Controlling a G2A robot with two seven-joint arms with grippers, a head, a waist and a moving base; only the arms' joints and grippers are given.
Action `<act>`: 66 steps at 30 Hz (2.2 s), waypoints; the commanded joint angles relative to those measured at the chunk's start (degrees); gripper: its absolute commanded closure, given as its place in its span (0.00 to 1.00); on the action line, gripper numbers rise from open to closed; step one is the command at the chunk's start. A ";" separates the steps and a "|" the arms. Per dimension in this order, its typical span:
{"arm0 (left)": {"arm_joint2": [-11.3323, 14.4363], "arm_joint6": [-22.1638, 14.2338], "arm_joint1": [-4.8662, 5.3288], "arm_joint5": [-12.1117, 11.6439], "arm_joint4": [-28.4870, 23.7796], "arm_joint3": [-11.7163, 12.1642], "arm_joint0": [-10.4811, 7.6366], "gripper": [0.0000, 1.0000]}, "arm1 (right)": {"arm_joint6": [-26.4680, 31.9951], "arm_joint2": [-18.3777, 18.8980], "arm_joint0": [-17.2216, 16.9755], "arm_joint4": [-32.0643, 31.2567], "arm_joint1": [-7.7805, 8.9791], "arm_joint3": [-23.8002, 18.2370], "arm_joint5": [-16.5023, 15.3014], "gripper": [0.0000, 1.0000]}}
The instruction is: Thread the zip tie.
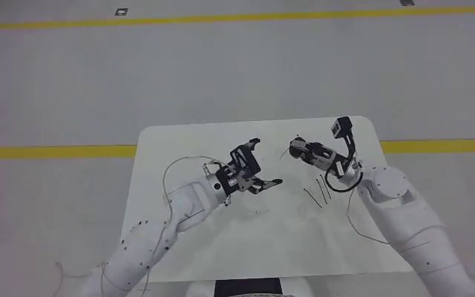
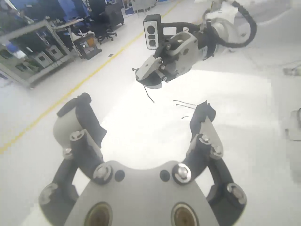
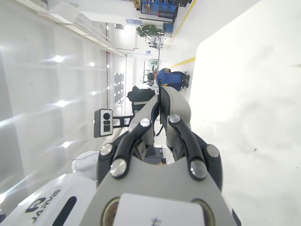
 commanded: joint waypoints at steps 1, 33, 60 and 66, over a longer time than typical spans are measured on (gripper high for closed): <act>0.95 1.19 0.02 0.36 4.88 -0.02 -0.19 0.00 | 0.08 -0.07 0.19 0.96 -0.17 0.44 0.40 1.00; 6.25 0.77 -2.00 5.89 5.17 4.35 -4.82 0.00 | -0.28 -2.51 -0.32 0.36 -1.68 -2.00 2.07 1.00; 3.80 0.84 -1.82 5.57 3.88 4.55 -2.87 0.86 | -3.45 -0.64 -2.44 -5.15 -2.56 -4.42 1.43 1.00; 3.81 0.75 -1.91 5.40 3.78 4.72 -2.74 0.86 | -3.65 -0.36 -2.82 -6.31 -2.77 -4.80 1.41 1.00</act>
